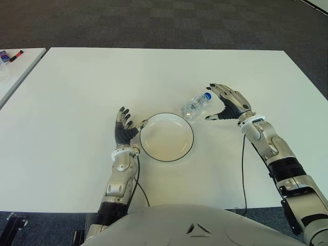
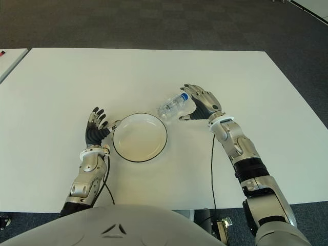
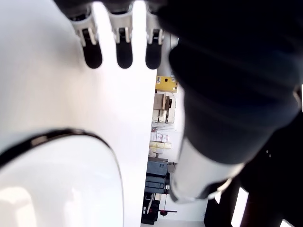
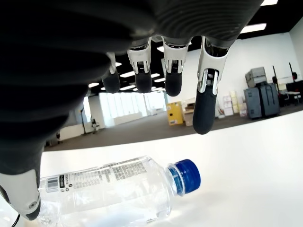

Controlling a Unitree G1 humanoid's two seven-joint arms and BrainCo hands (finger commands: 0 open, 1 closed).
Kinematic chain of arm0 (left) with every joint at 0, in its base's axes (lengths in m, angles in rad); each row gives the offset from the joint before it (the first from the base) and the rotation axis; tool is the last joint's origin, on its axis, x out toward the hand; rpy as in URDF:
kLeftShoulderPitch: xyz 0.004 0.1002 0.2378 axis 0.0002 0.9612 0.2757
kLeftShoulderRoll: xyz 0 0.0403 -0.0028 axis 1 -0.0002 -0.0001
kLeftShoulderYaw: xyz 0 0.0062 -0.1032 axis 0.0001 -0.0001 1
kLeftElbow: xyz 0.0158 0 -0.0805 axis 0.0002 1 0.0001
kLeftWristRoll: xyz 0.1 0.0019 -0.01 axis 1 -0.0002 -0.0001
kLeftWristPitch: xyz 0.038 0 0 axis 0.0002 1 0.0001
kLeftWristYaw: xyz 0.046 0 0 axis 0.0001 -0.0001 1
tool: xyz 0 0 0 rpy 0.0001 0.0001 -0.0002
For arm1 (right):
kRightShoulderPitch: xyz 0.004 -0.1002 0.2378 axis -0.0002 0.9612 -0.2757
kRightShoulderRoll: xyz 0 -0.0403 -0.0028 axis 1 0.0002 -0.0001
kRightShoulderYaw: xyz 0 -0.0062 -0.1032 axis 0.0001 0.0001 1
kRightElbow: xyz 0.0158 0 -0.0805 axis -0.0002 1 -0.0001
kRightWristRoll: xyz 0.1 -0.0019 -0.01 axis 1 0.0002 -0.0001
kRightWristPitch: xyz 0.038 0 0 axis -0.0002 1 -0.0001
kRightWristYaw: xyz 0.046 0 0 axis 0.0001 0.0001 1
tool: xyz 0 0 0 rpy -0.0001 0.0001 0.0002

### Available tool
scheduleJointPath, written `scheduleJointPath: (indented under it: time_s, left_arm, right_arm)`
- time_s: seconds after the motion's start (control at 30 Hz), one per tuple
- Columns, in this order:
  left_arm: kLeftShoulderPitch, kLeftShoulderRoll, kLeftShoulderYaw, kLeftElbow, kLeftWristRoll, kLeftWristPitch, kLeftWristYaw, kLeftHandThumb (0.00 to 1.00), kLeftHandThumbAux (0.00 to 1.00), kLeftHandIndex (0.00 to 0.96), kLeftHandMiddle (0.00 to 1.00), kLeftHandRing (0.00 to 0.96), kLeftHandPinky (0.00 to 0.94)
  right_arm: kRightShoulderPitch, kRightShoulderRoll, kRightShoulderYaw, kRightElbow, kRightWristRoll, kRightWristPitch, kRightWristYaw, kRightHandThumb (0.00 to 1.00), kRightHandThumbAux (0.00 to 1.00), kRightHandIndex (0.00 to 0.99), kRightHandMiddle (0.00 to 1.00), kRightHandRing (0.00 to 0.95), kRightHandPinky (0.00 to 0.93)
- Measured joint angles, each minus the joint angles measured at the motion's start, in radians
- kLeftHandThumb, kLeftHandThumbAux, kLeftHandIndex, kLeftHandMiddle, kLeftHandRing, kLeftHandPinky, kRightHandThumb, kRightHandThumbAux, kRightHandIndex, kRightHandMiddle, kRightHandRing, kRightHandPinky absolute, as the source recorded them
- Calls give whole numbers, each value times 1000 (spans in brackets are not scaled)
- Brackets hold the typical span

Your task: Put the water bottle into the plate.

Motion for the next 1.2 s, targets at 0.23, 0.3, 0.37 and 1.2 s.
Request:
scheduleJointPath:
  time_s: [0.23, 0.3, 0.37, 1.2]
  left_arm:
    - [0, 0, 0, 0, 1, 0, 1, 0, 961, 56, 121, 114, 147]
    - [0, 0, 0, 2, 3, -2, 1, 0, 958, 55, 121, 111, 146]
    - [-1, 0, -1, 3, 5, -2, 2, 0, 956, 54, 120, 110, 145]
    - [-6, 0, 2, 5, 8, -2, 8, 0, 959, 71, 140, 127, 158]
  right_arm:
    - [-12, 0, 4, 25, 3, -14, -2, 650, 579, 0, 0, 61, 467]
    - [-19, 0, 8, 34, 3, -18, -1, 664, 573, 0, 0, 64, 475]
    - [-32, 1, 14, 47, 2, -19, 1, 673, 569, 0, 0, 65, 476]
    - [-163, 8, 119, 143, -90, -36, -34, 712, 568, 0, 0, 63, 484]
